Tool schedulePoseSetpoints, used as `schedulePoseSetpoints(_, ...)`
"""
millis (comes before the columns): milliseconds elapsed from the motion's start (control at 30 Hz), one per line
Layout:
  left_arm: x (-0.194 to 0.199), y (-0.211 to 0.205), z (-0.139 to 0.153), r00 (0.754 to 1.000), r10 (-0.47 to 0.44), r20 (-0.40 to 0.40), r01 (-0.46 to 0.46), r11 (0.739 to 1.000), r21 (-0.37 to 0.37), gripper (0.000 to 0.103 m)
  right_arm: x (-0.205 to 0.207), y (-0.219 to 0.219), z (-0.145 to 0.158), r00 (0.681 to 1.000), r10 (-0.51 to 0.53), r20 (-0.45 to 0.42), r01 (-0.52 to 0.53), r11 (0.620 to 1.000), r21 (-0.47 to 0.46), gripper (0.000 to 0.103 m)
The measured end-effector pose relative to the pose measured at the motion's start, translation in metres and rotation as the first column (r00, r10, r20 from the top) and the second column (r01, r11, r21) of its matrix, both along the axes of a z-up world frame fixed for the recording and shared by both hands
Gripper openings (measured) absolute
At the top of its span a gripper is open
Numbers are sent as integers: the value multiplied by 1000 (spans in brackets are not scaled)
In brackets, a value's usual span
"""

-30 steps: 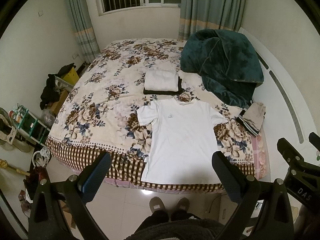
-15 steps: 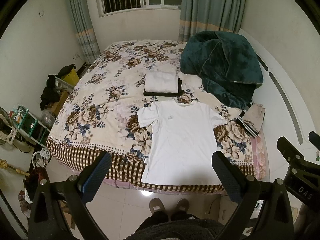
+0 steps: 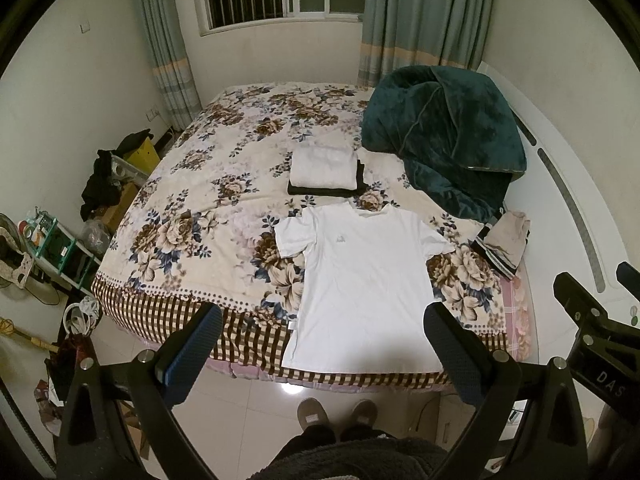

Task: Fold small clothes

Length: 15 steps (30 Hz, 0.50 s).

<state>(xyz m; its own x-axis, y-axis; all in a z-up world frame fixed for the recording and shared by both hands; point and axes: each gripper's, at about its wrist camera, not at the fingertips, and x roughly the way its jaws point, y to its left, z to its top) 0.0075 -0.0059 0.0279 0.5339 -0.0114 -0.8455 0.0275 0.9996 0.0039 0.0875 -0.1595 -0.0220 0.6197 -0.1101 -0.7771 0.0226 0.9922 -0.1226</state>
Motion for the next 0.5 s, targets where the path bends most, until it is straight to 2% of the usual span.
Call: schedulePoseSetpoints(500, 0, 0, 1, 1000, 3, 5, -3, 1000, -3, 103, 0, 4, 2, 1000, 0, 4, 0, 1000, -4, 103)
